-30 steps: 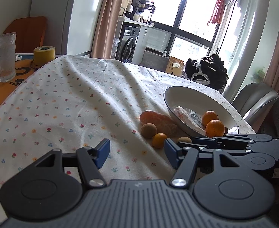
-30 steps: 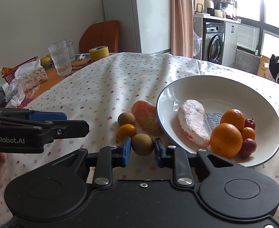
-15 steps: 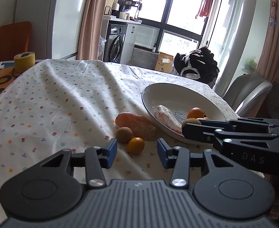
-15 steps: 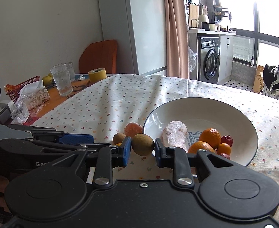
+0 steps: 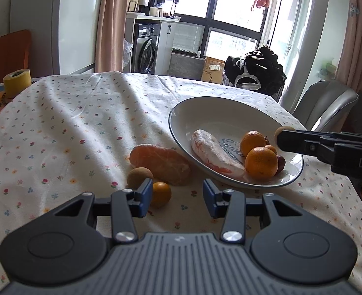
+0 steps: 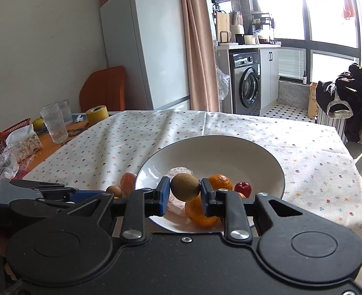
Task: Organize fruits
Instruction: 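Grasp the mandarin with the left tool and drop both fruits into the bowl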
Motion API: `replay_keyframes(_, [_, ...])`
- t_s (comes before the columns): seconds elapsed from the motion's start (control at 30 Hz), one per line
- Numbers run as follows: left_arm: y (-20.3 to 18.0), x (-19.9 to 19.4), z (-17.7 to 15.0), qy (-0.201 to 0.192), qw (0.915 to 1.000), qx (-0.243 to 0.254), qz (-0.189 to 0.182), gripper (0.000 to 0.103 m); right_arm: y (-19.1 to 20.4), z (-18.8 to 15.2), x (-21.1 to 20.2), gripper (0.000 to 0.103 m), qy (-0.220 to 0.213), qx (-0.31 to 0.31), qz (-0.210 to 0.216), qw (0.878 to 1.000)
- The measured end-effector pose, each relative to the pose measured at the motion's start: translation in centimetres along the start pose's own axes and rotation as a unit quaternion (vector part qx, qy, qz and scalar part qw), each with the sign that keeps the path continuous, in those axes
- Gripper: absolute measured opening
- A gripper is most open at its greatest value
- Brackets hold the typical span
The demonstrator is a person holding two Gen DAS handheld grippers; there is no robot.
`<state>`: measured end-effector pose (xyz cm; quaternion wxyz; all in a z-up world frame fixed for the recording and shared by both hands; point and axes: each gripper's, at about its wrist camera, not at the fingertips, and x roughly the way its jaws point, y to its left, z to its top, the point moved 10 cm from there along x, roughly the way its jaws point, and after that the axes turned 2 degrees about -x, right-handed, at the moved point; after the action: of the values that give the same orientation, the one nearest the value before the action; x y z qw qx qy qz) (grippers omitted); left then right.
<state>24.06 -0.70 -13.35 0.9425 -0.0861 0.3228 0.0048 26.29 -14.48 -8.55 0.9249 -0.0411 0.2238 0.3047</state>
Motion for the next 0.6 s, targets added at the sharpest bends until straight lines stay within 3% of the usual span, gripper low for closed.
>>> replay_keyframes(0.1, [0.2,0.7,-0.2,0.012,0.9998,-0.001,0.016,0.043,-1.3,-0.1,-0.2,0.025,-0.002,0.009,-0.009,1.0])
replay_keyframes(0.2, [0.7,1.5,-1.0,0.033,0.9992,-0.007,0.023,0.032,-2.4,-0.4,-0.2,0.025,-0.002,0.019,-0.017,1.0])
replay_keyframes(0.33, [1.2,1.6,-0.9,0.028,0.9989,-0.017,0.032,0.022,-3.4,-0.8,0.0,0.025,-0.001,0.028,-0.022,0.999])
replay_keyframes(0.6, [0.3,0.2,0.5,0.006,0.9994,-0.016,0.029,0.021,-5.5,-1.4,-0.2,0.025,-0.004,0.045,-0.034,0.998])
